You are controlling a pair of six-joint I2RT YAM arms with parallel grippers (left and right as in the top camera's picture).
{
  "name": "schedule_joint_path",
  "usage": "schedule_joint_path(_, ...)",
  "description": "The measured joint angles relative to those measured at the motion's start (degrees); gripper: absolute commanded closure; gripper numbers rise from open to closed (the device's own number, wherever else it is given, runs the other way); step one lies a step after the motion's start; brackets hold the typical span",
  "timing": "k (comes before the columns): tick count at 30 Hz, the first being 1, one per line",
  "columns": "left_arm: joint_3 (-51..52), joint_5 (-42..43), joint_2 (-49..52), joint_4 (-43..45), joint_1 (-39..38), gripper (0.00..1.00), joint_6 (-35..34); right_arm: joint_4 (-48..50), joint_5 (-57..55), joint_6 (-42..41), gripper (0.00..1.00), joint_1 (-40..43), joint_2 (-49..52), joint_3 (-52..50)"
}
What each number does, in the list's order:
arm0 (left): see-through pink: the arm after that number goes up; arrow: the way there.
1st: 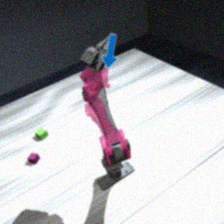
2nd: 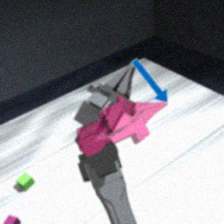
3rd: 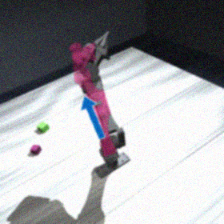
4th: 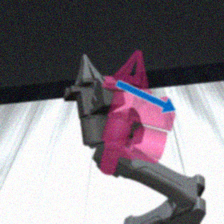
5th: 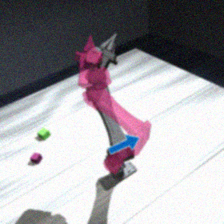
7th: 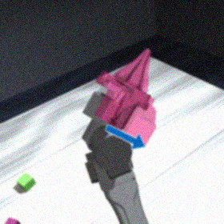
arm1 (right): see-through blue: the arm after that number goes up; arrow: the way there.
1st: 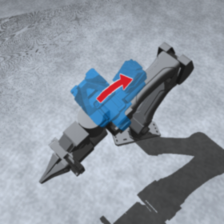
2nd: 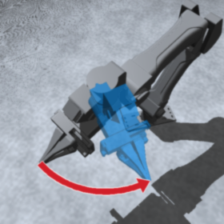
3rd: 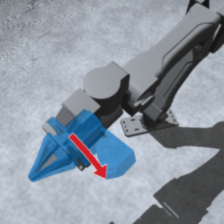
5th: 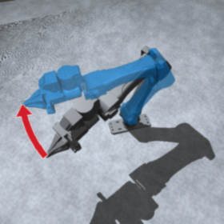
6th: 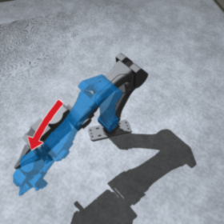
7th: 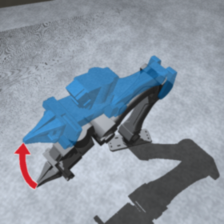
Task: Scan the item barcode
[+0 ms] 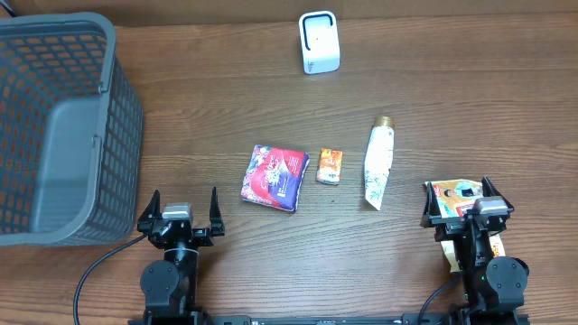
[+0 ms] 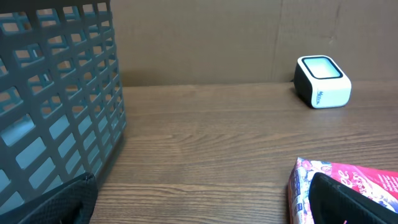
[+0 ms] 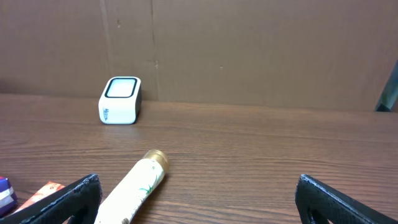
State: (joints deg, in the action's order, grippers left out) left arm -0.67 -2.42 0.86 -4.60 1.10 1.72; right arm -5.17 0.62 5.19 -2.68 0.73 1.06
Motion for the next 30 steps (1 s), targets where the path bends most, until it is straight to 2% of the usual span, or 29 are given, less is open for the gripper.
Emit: schedule_joint_path(30, 0.00, 0.00, 0.00, -0.02, 0.00, 0.00, 0.00, 0.02, 0.02, 0.61, 0.00, 0.00, 0.00, 0.00)
